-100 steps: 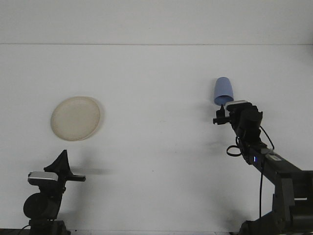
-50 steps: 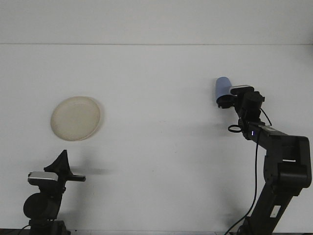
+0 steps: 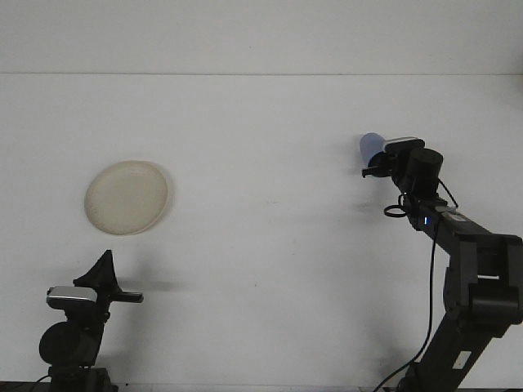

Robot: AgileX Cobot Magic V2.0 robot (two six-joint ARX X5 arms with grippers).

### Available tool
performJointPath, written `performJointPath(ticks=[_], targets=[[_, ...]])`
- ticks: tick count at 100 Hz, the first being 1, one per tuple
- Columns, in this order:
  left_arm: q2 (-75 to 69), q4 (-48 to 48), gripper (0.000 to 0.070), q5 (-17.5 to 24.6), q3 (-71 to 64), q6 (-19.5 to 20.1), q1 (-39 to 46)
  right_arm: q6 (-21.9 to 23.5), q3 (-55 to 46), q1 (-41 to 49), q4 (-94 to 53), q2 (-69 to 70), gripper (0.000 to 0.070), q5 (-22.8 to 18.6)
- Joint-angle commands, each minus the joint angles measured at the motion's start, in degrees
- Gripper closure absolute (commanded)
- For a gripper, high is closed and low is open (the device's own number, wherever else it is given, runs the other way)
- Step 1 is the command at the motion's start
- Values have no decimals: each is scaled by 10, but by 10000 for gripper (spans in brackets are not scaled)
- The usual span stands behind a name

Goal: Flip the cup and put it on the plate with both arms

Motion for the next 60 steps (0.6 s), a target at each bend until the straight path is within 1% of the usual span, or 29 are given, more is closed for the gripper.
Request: performJointPath(ticks=[1,11,16,26,36,42,50,54,60], targets=[[-1,5,685,-3,-12,-1,1,35,9,-3,-9,-38,700,-3],[-1,5,685,-3,-12,-1,1,75,9,-3,-66,-103,700,-7],[-1,5,685,-3,-12,-1,1,93,9,-3,-99,-138,700,-19],[-1,5,684,-3,-12,-1,1,129,9,-3,-173,-209,700,-68],[-1,5,685,-3,-12,-1,1,160,9,0,-254,-275,700,-135],[-1,5,685,-3,-12,-1,1,165,9,7,-301,-308,700,-173],[-1,5,685,-3,-12,-1,1,164,9,25,-360,-343,700,-213],[-1,5,685,-3,-12,-1,1,159,9,40,-391,-360,700,-232],[-1,5,685,-3,-12,-1,1,148,9,61,-427,-375,700,-250]])
